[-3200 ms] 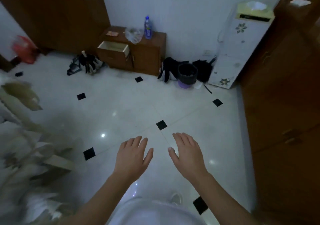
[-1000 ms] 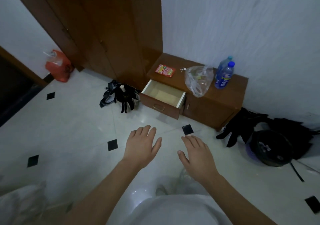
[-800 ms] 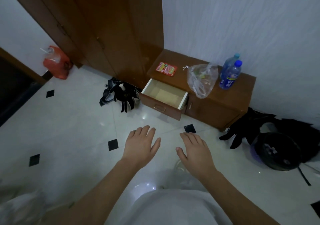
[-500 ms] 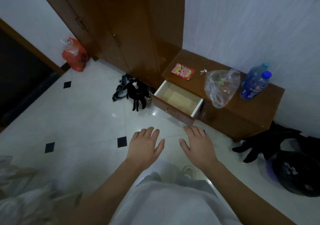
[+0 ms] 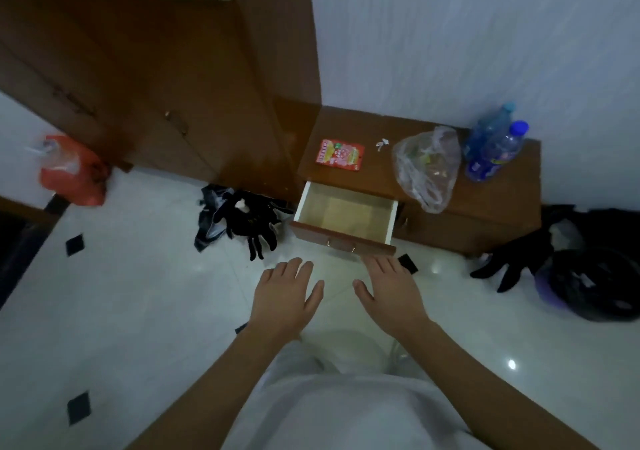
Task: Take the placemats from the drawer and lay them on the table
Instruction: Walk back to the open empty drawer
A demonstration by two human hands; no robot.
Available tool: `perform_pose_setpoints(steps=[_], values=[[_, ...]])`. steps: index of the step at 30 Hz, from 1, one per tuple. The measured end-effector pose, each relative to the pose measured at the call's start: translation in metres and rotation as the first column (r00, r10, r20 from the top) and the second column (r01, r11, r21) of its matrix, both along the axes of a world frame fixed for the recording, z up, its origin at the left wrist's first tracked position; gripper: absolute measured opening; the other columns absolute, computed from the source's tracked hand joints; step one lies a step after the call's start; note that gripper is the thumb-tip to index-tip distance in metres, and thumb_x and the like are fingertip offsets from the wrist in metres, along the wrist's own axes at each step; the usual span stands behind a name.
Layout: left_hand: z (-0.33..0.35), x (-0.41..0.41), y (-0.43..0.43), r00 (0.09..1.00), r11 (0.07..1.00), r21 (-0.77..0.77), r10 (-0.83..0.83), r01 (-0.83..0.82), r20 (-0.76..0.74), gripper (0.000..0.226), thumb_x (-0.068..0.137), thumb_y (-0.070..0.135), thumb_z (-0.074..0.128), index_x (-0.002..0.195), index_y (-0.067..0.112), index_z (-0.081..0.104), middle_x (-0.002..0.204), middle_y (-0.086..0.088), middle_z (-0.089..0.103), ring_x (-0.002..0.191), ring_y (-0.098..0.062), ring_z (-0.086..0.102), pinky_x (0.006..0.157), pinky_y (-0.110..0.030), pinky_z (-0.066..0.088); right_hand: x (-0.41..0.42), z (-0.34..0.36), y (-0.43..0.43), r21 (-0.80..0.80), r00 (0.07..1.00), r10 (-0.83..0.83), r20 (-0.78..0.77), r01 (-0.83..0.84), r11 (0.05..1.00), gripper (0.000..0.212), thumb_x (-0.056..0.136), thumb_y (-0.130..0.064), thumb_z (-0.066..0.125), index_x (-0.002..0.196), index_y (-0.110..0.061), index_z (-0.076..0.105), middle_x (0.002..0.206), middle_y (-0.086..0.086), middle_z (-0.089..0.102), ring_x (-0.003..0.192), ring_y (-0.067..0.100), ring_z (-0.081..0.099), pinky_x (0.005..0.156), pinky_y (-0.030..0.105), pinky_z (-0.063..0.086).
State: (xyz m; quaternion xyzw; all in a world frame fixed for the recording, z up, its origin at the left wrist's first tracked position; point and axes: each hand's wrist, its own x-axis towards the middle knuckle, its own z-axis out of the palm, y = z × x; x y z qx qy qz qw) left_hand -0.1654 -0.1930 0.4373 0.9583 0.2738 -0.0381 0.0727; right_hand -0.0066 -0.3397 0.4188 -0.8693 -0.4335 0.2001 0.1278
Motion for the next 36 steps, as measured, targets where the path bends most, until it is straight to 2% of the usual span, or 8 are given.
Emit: perform_pose_setpoints(steps=[7, 10, 15, 23, 28, 33, 36], values=[[-0.022, -0.012, 0.115, 0.965, 0.966, -0.074, -0.252, 0.247, -0.071, 0.054, 0.097, 0.049, 0.033, 0.120, 0.013, 0.065, 0.117, -0.009, 0.068, 0.098, -0.030, 0.065, 0.081, -0.042, 0.052, -0.069, -0.019, 0.050, -0.037, 0.952, -0.297, -0.072, 0.295, 0.955, 0.060, 0.094, -0.048, 0.035, 0.138, -0.011, 0.051, 0.132, 0.008, 0.060, 0.123, 0.026, 0.052, 0.100, 0.042, 0.046], [-0.033, -0.012, 0.142, 0.953, 0.954, -0.103, -0.290, 0.281, -0.088, 0.058, 0.097, 0.051, 0.028, 0.123, 0.013, 0.063, 0.120, -0.009, 0.067, 0.102, -0.030, 0.063, 0.085, -0.044, 0.052, -0.084, -0.023, 0.067, -0.049, 0.922, -0.378, -0.078, 0.375, 0.926, 0.056, 0.095, -0.044, 0.042, 0.139, -0.010, 0.051, 0.134, 0.008, 0.059, 0.124, 0.026, 0.051, 0.102, 0.041, 0.045], [-0.076, -0.011, 0.161, 0.951, 0.951, -0.145, -0.291, 0.274, -0.108, 0.060, 0.097, 0.051, 0.027, 0.126, 0.013, 0.062, 0.125, -0.011, 0.066, 0.107, -0.031, 0.063, 0.088, -0.045, 0.050, -0.088, -0.058, 0.092, -0.089, 0.906, -0.406, -0.118, 0.398, 0.913, 0.054, 0.100, -0.043, 0.047, 0.145, -0.014, 0.044, 0.144, 0.004, 0.052, 0.133, 0.021, 0.044, 0.109, 0.036, 0.039], [-0.192, -0.003, 0.178, 0.968, 0.959, -0.155, -0.247, 0.236, -0.055, 0.062, 0.098, 0.052, 0.026, 0.134, 0.011, 0.056, 0.132, -0.012, 0.061, 0.115, -0.032, 0.059, 0.092, -0.045, 0.048, -0.062, -0.184, 0.118, -0.034, 0.881, -0.445, -0.161, 0.446, 0.894, 0.051, 0.100, -0.037, 0.049, 0.146, -0.013, 0.043, 0.144, 0.005, 0.051, 0.133, 0.022, 0.042, 0.108, 0.036, 0.037], [-0.279, 0.017, 0.183, 0.962, 0.956, -0.109, -0.271, 0.271, 0.018, 0.061, 0.097, 0.051, 0.032, 0.141, 0.011, 0.048, 0.140, -0.012, 0.054, 0.123, -0.031, 0.054, 0.098, -0.045, 0.045, -0.031, -0.286, 0.134, 0.075, 0.880, -0.451, -0.149, 0.464, 0.882, 0.043, 0.099, -0.030, 0.055, 0.137, -0.011, 0.051, 0.131, 0.008, 0.058, 0.124, 0.025, 0.047, 0.101, 0.034, 0.040], [-0.356, 0.044, 0.194, 0.936, 0.940, -0.006, -0.341, 0.342, 0.093, 0.061, 0.098, 0.049, 0.036, 0.145, 0.010, 0.045, 0.149, -0.014, 0.046, 0.137, -0.031, 0.042, 0.113, -0.049, 0.035, -0.006, -0.389, 0.144, 0.168, 0.914, -0.404, -0.019, 0.402, 0.900, 0.025, 0.093, -0.022, 0.062, 0.114, -0.008, 0.061, 0.105, 0.010, 0.063, 0.099, 0.029, 0.055, 0.079, 0.034, 0.042], [-0.394, 0.059, 0.197, 0.928, 0.937, 0.053, -0.349, 0.345, 0.129, 0.062, 0.099, 0.048, 0.038, 0.146, 0.009, 0.043, 0.147, -0.013, 0.047, 0.137, -0.029, 0.041, 0.119, -0.047, 0.026, 0.007, -0.436, 0.146, 0.259, 0.925, -0.361, 0.114, 0.323, 0.910, 0.026, 0.088, -0.016, 0.067, 0.114, -0.011, 0.063, 0.107, 0.006, 0.066, 0.098, 0.028, 0.056, 0.078, 0.033, 0.043]])
